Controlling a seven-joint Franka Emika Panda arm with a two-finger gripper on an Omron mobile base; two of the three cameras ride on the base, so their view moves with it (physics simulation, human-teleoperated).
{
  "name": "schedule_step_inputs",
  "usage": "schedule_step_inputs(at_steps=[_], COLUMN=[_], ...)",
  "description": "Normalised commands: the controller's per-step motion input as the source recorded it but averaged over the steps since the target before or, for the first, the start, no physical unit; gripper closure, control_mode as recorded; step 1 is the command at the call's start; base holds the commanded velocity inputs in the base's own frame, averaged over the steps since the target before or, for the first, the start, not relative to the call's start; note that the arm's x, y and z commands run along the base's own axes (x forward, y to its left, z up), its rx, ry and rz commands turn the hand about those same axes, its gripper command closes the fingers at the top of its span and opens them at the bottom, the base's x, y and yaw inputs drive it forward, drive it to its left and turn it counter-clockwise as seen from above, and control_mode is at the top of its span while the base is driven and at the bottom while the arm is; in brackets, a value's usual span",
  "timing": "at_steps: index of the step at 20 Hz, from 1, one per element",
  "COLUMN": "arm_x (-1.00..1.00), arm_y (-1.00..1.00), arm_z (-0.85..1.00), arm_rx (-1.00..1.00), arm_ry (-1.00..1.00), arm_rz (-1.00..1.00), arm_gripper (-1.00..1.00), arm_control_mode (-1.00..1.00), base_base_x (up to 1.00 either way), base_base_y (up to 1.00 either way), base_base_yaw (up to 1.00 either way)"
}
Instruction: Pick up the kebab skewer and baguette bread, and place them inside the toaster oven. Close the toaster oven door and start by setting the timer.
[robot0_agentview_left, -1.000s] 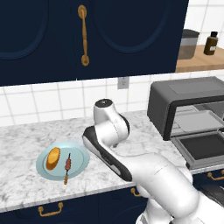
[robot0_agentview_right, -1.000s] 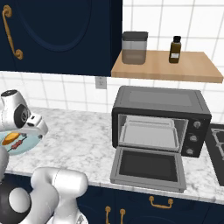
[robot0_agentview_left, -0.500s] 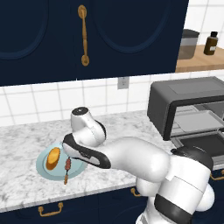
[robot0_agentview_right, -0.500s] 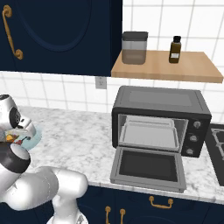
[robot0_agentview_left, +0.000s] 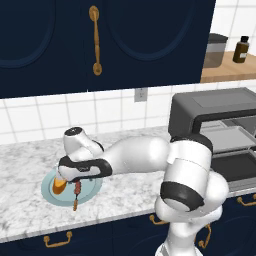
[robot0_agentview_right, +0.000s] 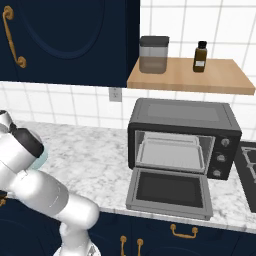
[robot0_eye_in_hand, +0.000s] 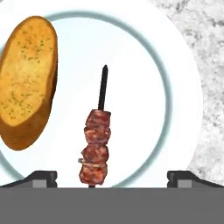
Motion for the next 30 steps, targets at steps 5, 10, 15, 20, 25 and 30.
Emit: schedule_step_inputs(at_steps=[5,10,15,20,25,30], arm_x=[0.01,0.06,0.00,0.00,0.00,-0.06], arm_y=[0.24,0.04,0.00,0.00,0.02,-0.11], arm_z=[-0.35,-0.30,-0.30,-0.15,0.00,-0.20], arm_rx=[0.00,0.00,0.00,0.00,0.00,0.05], arm_ry=[0.01,0.00,0.00,0.00,0.00,0.00], arm_rz=[0.00,0.00,0.00,0.00,0.00,0.00], arm_gripper=[-1.00,-1.00,-1.00,1.00,1.00,1.00], arm_control_mode=[-1.00,-1.00,-1.00,-1.00,-1.00,-1.00], base_base_x=[0.00,0.00,0.00,0.00,0.00,0.00], base_base_y=[0.00,0.00,0.00,0.00,0.00,0.00], base_base_yaw=[0.00,0.00,0.00,0.00,0.00,0.00])
